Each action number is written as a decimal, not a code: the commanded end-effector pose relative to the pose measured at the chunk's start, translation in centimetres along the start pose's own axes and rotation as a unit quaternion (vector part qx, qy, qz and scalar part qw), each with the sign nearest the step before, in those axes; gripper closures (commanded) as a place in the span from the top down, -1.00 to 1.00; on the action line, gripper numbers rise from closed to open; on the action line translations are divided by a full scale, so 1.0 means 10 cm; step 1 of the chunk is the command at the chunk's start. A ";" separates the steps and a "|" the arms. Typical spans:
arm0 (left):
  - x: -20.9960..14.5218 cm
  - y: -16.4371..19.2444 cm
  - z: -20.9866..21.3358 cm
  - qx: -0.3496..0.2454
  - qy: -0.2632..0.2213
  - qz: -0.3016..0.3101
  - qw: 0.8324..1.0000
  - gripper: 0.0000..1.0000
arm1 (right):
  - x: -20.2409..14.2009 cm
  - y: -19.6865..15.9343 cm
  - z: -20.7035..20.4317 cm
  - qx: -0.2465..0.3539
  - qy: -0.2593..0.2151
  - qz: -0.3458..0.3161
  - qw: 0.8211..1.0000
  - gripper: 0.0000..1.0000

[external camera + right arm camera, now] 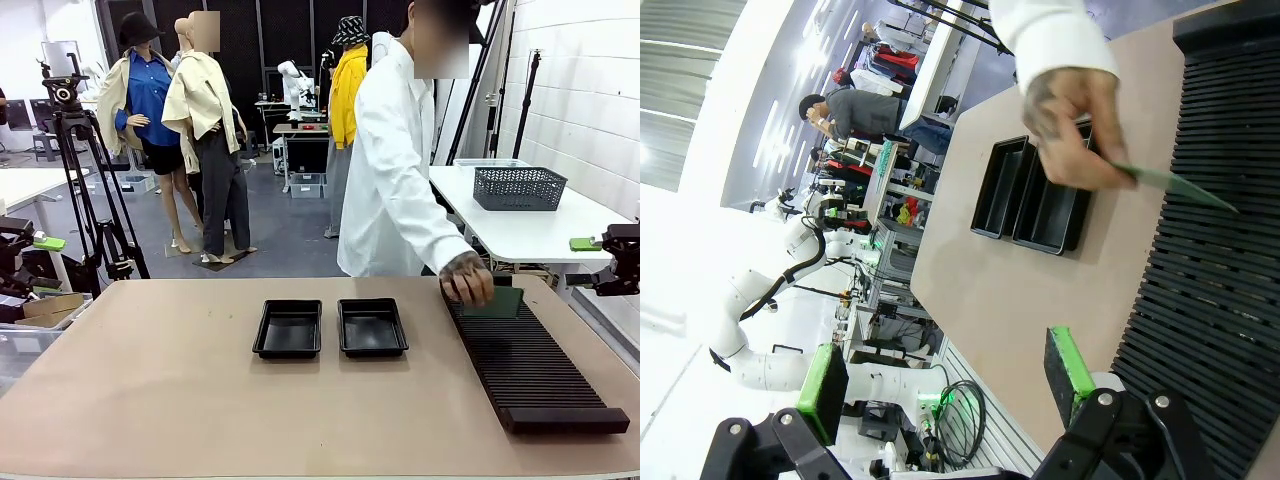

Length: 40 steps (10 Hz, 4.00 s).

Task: Inspect and transfer BCBs to ESD trays.
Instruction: Pick up the Blank PCB from the PCB Rack and place it in the left ESD tray.

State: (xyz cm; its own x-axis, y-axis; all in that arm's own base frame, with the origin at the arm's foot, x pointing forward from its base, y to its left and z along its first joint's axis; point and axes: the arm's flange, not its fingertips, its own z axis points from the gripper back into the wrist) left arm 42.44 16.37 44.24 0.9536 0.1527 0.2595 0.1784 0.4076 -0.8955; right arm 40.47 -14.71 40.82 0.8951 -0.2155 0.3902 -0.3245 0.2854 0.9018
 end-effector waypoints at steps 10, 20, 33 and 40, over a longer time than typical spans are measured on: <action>0.00 -0.02 0.02 0.002 0.001 0.007 1.000 1.00 | -0.01 -0.01 0.00 -0.004 0.004 -0.002 1.000 1.00; 0.00 -0.02 0.02 0.002 0.001 0.007 1.000 1.00 | 0.45 -0.32 -0.72 -0.036 0.215 0.061 0.974 1.00; 0.00 -0.02 0.02 0.002 0.001 0.007 1.000 1.00 | 0.54 -0.26 -0.96 -0.059 0.276 0.074 0.956 1.00; 0.00 -0.02 0.02 0.002 0.001 0.007 1.000 1.00 | 0.93 -0.10 -1.36 -0.045 0.377 0.239 0.894 1.00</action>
State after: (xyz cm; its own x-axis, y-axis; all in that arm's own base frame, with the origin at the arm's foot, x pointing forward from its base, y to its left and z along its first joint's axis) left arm 42.48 16.34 44.15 0.9543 0.1520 0.2573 0.1765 0.4082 -0.8957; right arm 52.85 -3.80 41.37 0.6871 0.5652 0.4565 -0.6837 0.2904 0.6695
